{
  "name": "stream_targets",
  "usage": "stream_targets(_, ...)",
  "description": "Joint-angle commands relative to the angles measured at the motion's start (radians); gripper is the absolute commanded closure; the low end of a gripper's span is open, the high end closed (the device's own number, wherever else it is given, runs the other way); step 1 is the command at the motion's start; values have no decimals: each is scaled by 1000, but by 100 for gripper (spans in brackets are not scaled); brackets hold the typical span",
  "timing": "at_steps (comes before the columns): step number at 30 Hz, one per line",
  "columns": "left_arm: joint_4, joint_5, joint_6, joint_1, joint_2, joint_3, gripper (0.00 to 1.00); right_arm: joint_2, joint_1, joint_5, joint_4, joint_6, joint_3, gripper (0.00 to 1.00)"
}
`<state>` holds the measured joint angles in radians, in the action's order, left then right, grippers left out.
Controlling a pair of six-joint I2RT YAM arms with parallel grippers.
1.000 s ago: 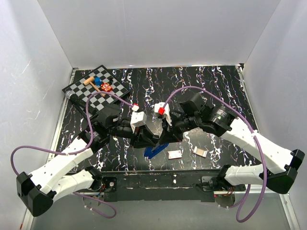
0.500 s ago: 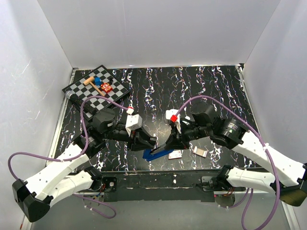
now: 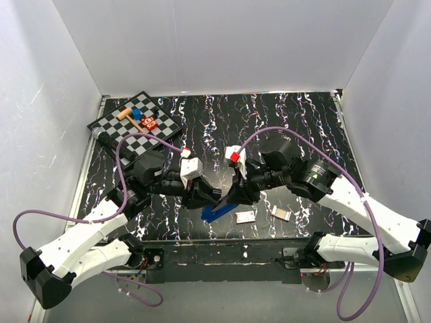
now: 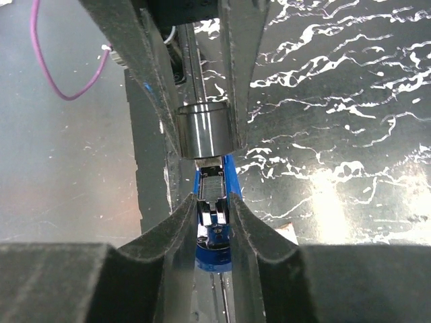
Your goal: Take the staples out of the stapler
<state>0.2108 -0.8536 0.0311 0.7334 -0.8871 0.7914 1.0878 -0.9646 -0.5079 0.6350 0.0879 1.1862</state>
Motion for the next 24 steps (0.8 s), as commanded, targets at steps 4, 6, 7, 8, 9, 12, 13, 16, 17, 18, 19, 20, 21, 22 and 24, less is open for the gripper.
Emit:
stream_targets(4,-65,97,23,-3,8,38,100,-23,-6,77,64,-27,72,50)
stream_targets(6,-62,114,26,-5,-1,43,100,-40,-6,98,74,-25,87,44)
stream_targets(7,-59,123,27,-5,-6,43,100,-46,-6,114,72,-25,95,42)
stream_targets(8,-56,132,27,-5,-10,45,100,-51,-6,132,72,-24,105,40)
stream_targets(9,-53,145,27,-5,-12,48,100,-54,-6,143,72,-25,116,40)
stream_targets(12,-47,198,27,-5,-13,48,100,-45,-6,206,51,-62,150,40)
stream_targets(13,-45,217,26,-5,-12,46,100,-34,-6,238,43,-80,165,42)
stream_targets(16,-51,269,18,-5,-1,40,100,6,-6,334,8,-187,199,62)
stream_targets(17,-53,287,13,-5,2,40,100,18,-6,341,-7,-207,199,70)
stream_targets(18,-57,297,10,-5,8,39,100,24,-6,360,-27,-235,193,81)
stream_targets(19,-62,318,7,-5,14,34,100,33,-6,388,-52,-261,184,93)
stream_targets(20,-71,336,-2,-5,20,29,100,41,-6,423,-73,-292,176,99)
stream_targets(21,-77,356,-6,-5,26,28,100,47,-6,454,-86,-313,171,99)
stream_targets(22,-86,375,-17,-5,33,25,100,55,-6,483,-93,-333,168,99)
stream_targets(24,-103,405,-23,-5,40,20,100,75,-6,550,-110,-378,164,99)
